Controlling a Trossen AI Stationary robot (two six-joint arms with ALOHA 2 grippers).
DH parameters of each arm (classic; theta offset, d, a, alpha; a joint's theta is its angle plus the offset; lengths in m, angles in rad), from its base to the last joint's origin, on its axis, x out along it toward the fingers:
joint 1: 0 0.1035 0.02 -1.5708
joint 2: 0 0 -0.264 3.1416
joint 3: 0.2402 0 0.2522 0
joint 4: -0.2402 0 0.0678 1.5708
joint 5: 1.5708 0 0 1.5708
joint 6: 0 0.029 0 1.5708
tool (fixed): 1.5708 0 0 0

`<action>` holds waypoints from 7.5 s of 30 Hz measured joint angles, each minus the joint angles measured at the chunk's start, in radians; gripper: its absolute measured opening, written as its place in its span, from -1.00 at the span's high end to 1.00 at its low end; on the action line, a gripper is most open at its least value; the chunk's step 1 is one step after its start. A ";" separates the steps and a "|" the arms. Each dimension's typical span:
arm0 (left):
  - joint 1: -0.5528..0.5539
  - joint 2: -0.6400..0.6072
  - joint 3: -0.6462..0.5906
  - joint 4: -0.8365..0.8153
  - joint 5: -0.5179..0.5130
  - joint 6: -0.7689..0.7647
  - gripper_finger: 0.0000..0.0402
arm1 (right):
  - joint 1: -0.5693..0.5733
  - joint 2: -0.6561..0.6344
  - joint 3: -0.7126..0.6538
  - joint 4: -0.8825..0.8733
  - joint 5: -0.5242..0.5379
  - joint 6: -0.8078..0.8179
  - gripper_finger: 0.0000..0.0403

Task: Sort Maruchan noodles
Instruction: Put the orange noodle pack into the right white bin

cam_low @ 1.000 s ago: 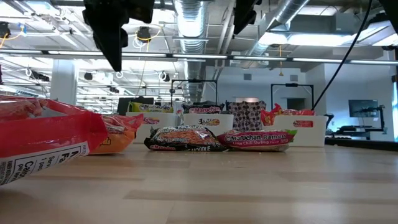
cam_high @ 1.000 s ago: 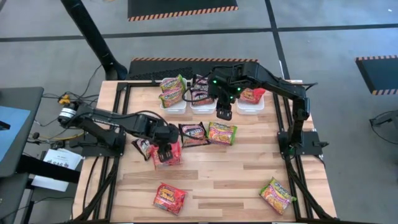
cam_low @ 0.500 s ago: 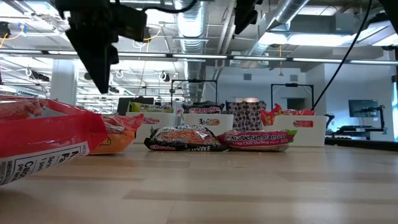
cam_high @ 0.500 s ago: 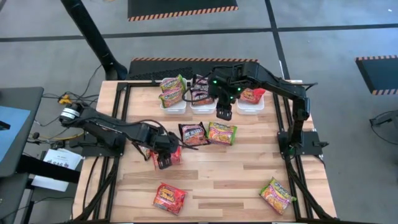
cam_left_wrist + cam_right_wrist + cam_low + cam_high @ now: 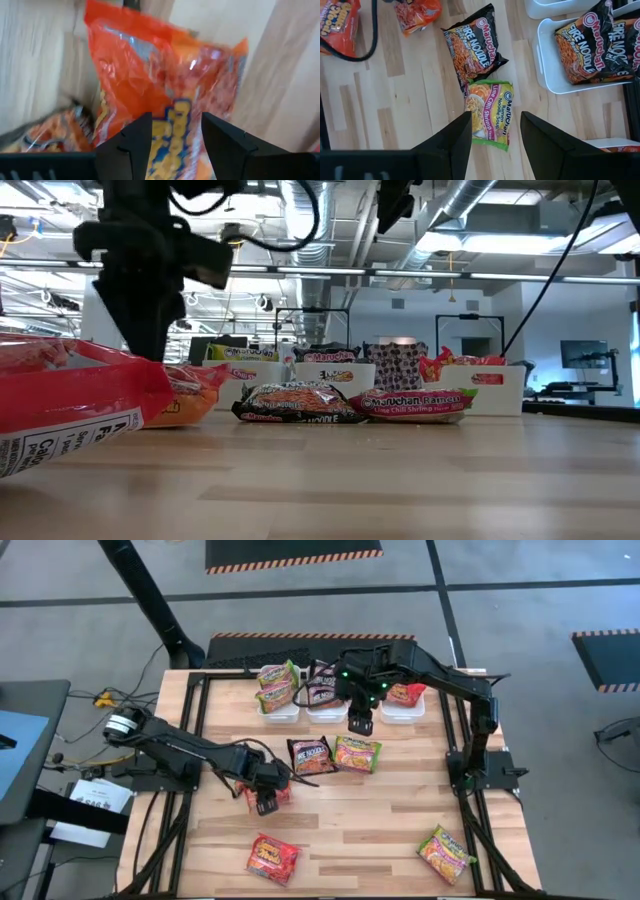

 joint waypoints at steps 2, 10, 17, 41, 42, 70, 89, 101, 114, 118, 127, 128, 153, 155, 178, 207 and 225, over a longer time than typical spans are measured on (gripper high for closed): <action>0.001 0.034 0.001 0.014 0.006 0.012 0.21 | 0.000 0.000 0.000 0.000 0.000 0.000 0.04; 0.004 0.141 0.015 0.042 -0.004 -0.027 0.22 | 0.000 0.000 -0.007 -0.003 0.000 0.000 0.04; 0.005 0.148 0.010 0.093 -0.022 -0.027 0.69 | 0.000 0.000 -0.007 0.007 0.001 0.000 0.04; 0.000 -0.080 0.201 -0.138 -0.201 0.196 0.99 | -0.077 0.000 -0.006 0.026 -0.107 0.014 0.28; 0.000 -0.092 0.205 -0.141 -0.227 0.203 0.99 | -0.087 0.000 -0.006 0.031 -0.142 -0.001 0.28; 0.145 -0.179 0.389 -0.161 -0.624 0.360 1.00 | -0.121 0.000 -0.006 0.332 -0.353 -0.247 0.13; 0.177 -0.396 0.513 -0.189 -0.680 0.325 1.00 | -0.078 0.246 -0.006 0.372 -0.388 -0.112 -0.19; 0.177 -0.439 0.512 -0.225 -0.663 0.299 1.00 | -0.084 0.436 -0.006 0.465 -0.465 0.116 -0.18; 0.177 -0.426 0.512 -0.298 -0.660 0.237 1.00 | -0.077 0.508 -0.006 0.617 -0.425 0.234 -0.18; 0.177 -0.424 0.512 -0.300 -0.661 0.237 1.00 | -0.061 0.507 -0.006 0.664 -0.342 0.236 -0.18; 0.177 -0.424 0.512 -0.304 -0.663 0.237 1.00 | -0.039 0.507 -0.044 0.689 -0.299 0.237 -0.18; 0.177 -0.424 0.512 -0.304 -0.663 0.237 1.00 | -0.039 0.507 -0.053 0.693 -0.299 0.246 -0.18; 0.177 -0.424 0.512 -0.312 -0.667 0.238 1.00 | 0.002 0.507 -0.121 0.784 -0.234 0.314 0.24; 0.177 -0.424 0.512 -0.312 -0.667 0.238 1.00 | 0.008 0.507 -0.121 0.784 -0.217 0.314 0.42; 0.177 -0.424 0.512 -0.390 -0.669 0.191 1.00 | 0.014 0.310 -0.121 0.631 -0.224 0.226 0.98; 0.177 -0.424 0.512 -0.394 -0.669 0.193 1.00 | -0.187 -0.148 -0.121 0.240 0.048 0.015 0.98; 0.242 -0.424 0.512 -0.393 -0.670 0.205 1.00 | -0.528 -0.653 -0.867 0.576 0.019 0.057 0.98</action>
